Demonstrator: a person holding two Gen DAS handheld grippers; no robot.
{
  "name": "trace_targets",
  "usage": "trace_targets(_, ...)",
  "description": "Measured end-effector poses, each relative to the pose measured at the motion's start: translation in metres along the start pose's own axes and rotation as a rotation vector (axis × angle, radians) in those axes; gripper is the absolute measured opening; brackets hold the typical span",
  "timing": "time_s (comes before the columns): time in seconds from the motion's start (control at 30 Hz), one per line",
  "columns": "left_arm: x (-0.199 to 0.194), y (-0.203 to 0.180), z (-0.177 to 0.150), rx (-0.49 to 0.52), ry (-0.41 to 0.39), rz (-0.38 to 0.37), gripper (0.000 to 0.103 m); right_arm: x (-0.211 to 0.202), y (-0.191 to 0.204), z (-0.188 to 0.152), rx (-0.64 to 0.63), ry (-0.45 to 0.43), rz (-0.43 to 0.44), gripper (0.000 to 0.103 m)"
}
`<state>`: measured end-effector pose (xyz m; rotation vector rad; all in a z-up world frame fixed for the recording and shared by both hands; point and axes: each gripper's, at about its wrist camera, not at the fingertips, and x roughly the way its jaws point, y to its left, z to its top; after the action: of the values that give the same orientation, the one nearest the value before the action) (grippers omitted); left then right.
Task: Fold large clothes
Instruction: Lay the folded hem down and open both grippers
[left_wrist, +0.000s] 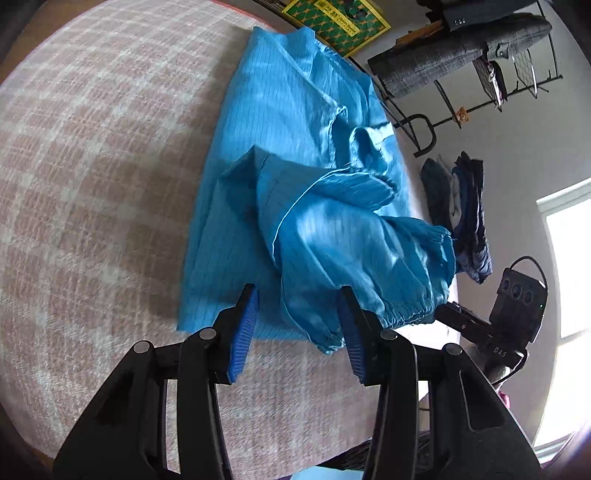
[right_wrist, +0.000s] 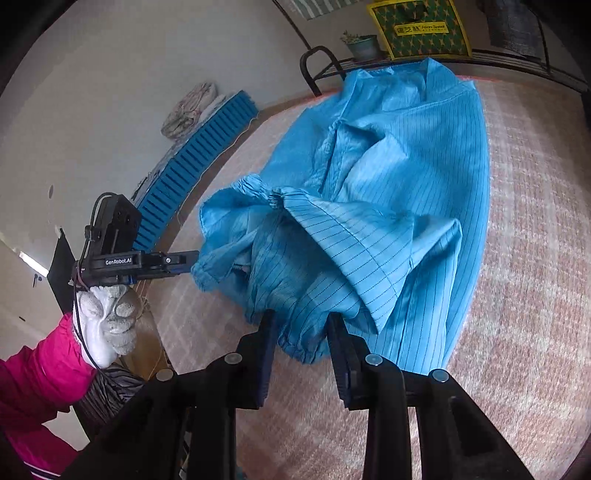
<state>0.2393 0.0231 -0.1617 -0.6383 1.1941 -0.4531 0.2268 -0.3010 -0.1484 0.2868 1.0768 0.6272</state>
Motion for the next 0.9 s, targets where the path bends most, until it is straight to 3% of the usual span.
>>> trace_targets(0.13,-0.016,-0.009,0.03,-0.066,-0.147,-0.022,0.045,-0.011,-0.015,0.032,0.106,-0.14,-0.005,0.033)
trace_targets(0.33,-0.039,-0.016,0.043,-0.009,-0.256,0.027,0.045,-0.039,-0.012,0.052,0.096,-0.262,-0.023,0.039)
trace_targets(0.47,-0.039,-0.003,0.042,-0.013,-0.239,0.059,0.045,-0.044,-0.023,0.045,0.122,-0.25,-0.044,0.039)
trace_targets(0.6,-0.025,0.013,0.038,-0.025,-0.184,0.129,0.045,-0.036,-0.038,0.036,0.157,-0.187,-0.152,0.045)
trace_targets(0.73,-0.008,0.03,0.033,-0.035,-0.139,0.17,0.045,-0.027,-0.058,0.026,0.208,-0.137,-0.19,0.048)
trace_targets(0.9,0.008,0.038,0.028,-0.024,-0.091,0.195,0.045,-0.016,-0.068,0.016,0.24,-0.087,-0.174,0.048)
